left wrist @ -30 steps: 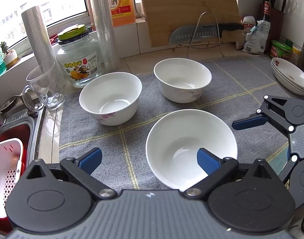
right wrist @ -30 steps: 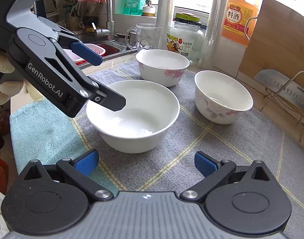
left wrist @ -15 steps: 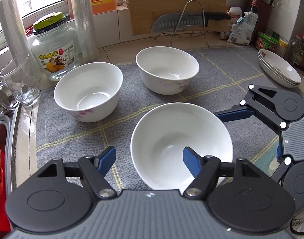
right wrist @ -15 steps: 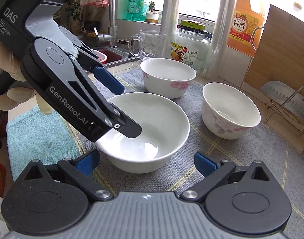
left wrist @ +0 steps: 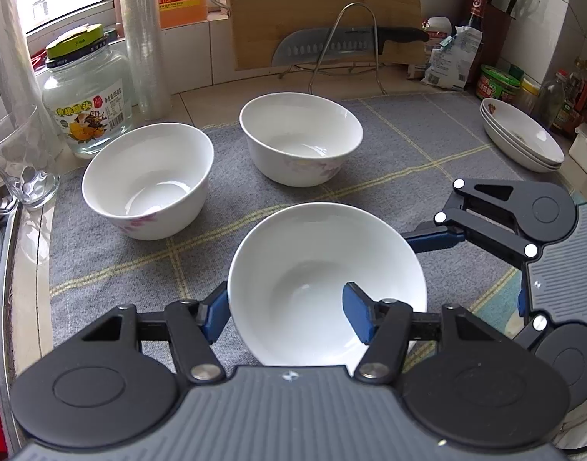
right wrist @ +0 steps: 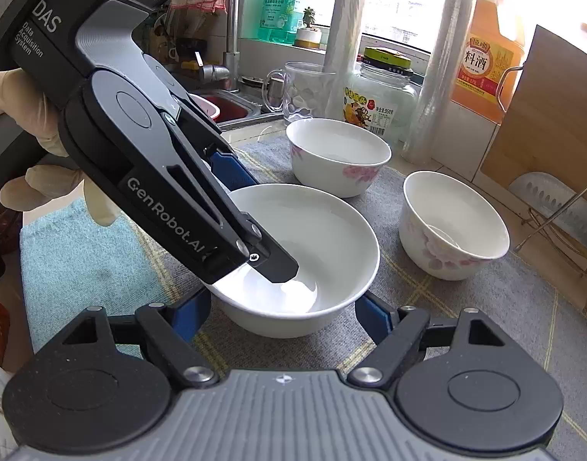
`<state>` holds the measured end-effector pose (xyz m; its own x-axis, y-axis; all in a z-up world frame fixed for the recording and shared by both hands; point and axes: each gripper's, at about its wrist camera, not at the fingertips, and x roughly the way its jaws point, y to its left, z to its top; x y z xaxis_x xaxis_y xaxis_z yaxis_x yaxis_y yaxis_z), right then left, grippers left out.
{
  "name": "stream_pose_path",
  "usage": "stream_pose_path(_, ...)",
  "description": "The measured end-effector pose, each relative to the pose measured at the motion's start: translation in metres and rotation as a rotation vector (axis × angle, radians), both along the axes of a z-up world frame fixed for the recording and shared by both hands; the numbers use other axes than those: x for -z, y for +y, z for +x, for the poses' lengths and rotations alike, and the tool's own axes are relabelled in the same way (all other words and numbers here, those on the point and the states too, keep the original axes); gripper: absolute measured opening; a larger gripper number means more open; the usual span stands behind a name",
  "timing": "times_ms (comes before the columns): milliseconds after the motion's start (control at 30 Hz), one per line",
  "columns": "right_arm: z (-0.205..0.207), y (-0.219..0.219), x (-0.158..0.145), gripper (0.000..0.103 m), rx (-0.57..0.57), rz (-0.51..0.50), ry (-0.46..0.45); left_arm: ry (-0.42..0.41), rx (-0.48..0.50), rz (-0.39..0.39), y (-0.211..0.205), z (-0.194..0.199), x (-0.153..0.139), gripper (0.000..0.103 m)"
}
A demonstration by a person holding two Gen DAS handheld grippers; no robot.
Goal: Organize plates and bowls
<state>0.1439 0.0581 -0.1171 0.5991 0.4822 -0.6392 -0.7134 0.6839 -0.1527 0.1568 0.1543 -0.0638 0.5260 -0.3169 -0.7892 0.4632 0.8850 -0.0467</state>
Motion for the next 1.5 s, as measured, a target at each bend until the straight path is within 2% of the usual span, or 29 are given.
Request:
stream_pose_path(367, -0.011, -0.016, -0.005, 0.085, 0.057, -0.007, 0.008, -0.017, 0.080, -0.003, -0.024, -0.004, -0.008, 0.061)
stream_pose_path(1000, -0.038, -0.088, -0.014, 0.085, 0.285, -0.013, 0.004, -0.013, 0.298, -0.031, -0.107, 0.001, -0.008, 0.061)
stream_pose_path(1500, -0.044, -0.117, -0.007, 0.085, 0.354, -0.014, 0.045, 0.024, 0.350, -0.028, -0.138, 0.006, 0.004, 0.061)
